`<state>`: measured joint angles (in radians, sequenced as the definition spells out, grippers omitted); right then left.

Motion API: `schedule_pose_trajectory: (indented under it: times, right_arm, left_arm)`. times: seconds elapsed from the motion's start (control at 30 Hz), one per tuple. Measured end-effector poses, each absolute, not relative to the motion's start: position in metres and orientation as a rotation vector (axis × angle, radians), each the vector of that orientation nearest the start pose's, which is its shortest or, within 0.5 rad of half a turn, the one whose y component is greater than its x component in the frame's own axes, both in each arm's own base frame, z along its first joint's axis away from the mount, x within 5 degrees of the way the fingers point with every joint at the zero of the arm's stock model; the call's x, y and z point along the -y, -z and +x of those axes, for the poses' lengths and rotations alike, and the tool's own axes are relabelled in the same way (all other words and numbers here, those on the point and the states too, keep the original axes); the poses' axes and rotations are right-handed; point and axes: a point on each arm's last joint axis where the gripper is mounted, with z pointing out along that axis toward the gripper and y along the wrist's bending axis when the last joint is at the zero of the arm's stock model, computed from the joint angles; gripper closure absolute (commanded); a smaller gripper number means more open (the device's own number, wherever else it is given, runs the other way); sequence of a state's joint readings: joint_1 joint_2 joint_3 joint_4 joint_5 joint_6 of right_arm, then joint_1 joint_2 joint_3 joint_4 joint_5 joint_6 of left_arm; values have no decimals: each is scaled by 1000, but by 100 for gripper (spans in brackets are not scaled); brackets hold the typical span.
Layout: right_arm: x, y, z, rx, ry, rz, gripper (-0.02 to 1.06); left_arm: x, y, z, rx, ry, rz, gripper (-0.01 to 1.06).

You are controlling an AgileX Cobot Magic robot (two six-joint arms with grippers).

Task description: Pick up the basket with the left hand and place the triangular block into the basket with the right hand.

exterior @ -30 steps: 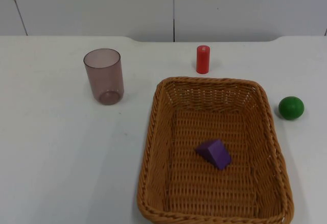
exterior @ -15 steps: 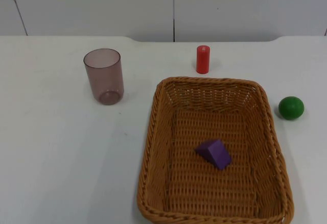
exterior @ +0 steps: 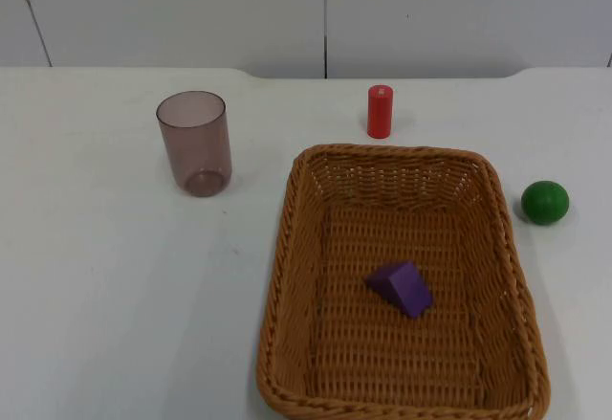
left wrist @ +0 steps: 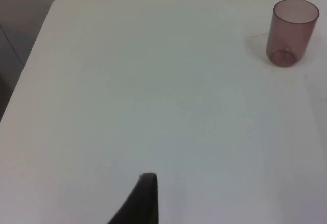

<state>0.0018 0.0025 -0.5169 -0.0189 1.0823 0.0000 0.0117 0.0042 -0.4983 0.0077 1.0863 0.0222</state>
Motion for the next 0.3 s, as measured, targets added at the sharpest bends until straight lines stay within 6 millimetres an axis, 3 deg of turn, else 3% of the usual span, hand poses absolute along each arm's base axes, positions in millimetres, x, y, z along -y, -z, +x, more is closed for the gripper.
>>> schedule_pose_trajectory:
  times: [0.3]
  right_arm:
    - [2,-280,-7,-2051,22,-1,-1]
  left_arm:
    - [-1,-275,-5,-2076,-28,13,0]
